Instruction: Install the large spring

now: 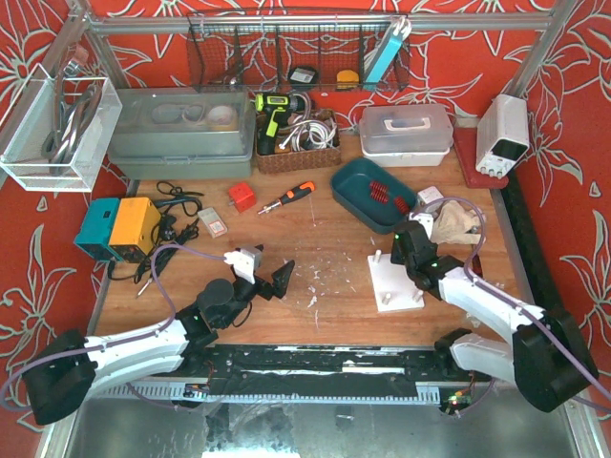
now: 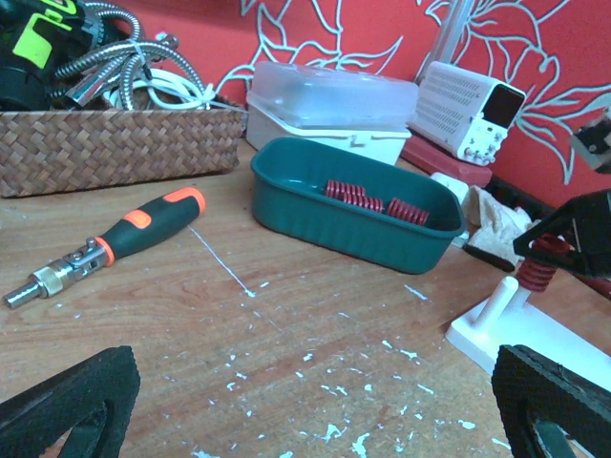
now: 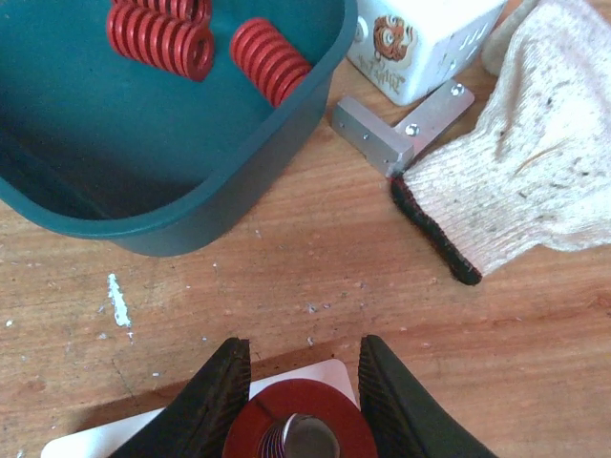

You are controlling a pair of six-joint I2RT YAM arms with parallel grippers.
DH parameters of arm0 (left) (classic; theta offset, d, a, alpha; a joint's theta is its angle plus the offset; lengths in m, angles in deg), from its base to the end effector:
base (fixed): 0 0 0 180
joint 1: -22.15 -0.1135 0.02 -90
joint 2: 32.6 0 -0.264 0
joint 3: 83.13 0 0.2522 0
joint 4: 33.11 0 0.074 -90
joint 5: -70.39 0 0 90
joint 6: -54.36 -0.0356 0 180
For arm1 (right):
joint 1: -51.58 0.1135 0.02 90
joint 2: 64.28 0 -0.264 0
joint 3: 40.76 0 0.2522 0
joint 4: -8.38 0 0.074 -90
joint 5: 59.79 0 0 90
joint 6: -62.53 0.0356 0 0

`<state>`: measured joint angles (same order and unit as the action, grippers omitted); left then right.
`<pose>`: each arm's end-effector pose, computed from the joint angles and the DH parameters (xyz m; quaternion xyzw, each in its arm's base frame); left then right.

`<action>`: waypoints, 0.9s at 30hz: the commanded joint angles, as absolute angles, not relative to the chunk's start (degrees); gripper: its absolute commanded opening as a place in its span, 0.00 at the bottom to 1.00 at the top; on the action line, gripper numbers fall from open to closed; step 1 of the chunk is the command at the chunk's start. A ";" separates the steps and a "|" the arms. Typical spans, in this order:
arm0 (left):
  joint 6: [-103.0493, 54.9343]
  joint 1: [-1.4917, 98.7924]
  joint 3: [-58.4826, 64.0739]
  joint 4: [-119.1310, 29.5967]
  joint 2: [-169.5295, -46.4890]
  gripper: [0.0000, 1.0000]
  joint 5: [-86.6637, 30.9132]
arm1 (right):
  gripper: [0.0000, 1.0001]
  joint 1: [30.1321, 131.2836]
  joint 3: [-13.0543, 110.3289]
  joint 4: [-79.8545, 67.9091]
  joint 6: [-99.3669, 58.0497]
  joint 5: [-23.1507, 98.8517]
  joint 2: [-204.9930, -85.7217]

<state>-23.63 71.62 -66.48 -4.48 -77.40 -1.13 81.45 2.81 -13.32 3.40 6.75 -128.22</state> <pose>0.1144 -0.1164 0.1814 0.1152 0.6948 -0.2611 0.6602 0.1975 0.0971 0.1914 0.0904 0.8940 0.0408 0.4370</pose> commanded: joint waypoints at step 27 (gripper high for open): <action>-22.27 71.55 -57.87 -9.36 -88.68 1.00 -5.03 | 0.50 80.30 29.41 -22.22 -16.09 10.70 -142.69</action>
